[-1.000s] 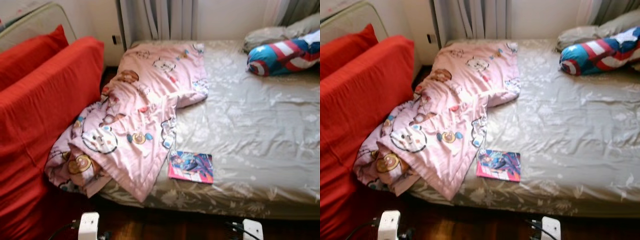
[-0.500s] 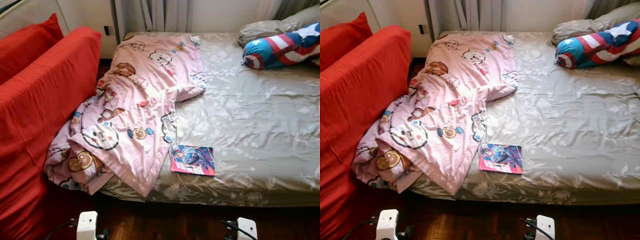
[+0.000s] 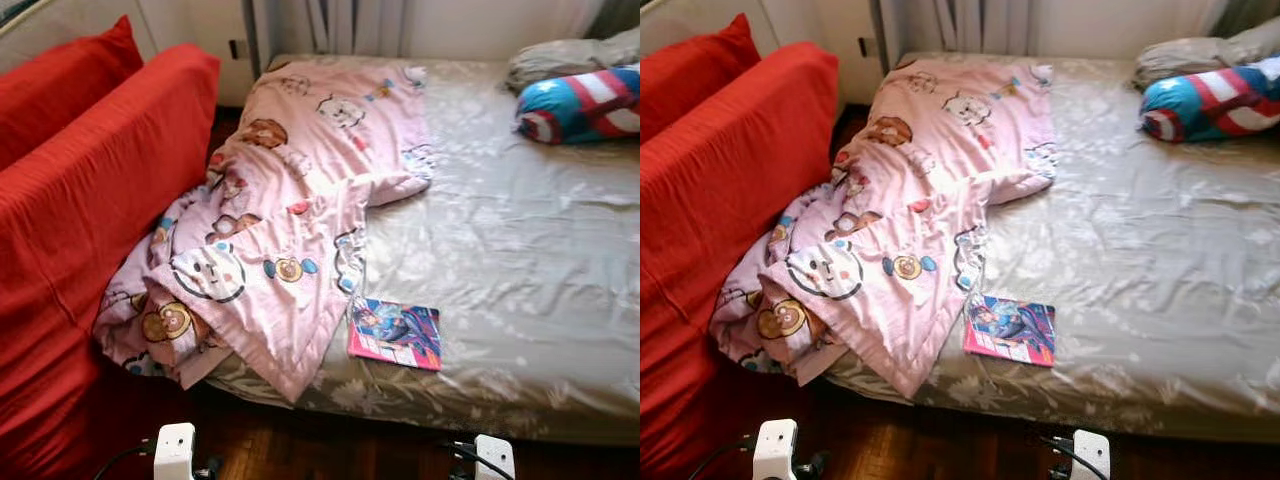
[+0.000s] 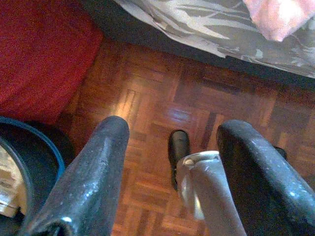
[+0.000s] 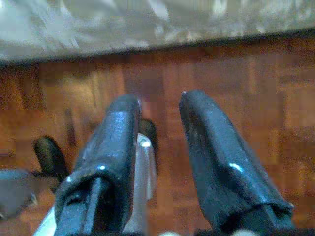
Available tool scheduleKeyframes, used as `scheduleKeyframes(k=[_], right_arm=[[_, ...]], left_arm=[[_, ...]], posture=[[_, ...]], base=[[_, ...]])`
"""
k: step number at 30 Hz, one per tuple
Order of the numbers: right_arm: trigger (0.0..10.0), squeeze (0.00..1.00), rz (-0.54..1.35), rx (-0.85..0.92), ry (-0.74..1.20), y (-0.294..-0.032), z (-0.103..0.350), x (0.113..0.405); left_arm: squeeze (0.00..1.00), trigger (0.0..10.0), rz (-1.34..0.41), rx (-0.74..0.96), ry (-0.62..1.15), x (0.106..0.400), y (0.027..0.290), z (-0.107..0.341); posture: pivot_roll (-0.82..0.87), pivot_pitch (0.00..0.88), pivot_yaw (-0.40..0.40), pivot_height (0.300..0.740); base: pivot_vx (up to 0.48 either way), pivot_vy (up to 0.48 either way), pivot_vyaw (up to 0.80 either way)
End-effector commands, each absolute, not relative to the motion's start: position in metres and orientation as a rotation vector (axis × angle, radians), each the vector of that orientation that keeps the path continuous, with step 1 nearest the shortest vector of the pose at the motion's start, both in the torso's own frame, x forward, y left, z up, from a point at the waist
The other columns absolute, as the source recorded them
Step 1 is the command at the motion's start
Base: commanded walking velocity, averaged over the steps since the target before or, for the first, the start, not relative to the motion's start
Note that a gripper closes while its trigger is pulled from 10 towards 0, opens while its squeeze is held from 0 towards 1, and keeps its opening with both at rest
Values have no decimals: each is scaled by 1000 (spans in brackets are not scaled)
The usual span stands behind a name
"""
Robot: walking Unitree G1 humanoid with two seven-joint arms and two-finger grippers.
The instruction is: Clean up the room
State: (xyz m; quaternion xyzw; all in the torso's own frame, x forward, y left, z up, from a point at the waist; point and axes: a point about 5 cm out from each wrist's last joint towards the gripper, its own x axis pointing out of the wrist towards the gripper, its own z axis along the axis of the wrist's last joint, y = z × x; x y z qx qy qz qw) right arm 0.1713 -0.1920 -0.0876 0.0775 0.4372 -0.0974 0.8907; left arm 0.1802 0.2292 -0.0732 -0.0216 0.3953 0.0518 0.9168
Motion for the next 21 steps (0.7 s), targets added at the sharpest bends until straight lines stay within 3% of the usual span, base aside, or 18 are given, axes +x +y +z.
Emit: scheduleKeyframes(k=[1, 6, 10, 21], right_arm=[[10000, 0, -222, 155, 937, -198, -92, 160], [10000, 0, -217, 157, 929, -197, -91, 162], [10000, 0, -203, 159, 904, -196, -88, 168], [10000, 0, -95, 129, 601, -185, -51, 229]], left_arm=[[0, 10000, 100, -55, 820, 179, 226, -75], [0, 10000, 99, -54, 819, 179, 226, -75], [0, 10000, 97, -49, 800, 180, 226, -73], [0, 10000, 55, -115, 640, 187, 222, -64]], posture=[[-28, 152, 13, 740], [-29, 155, 15, 740], [-29, 155, 15, 740], [-27, 152, 4, 740]], base=[[319, 0, 0], [314, 0, 0], [0, 0, 0], [0, 0, 0]])
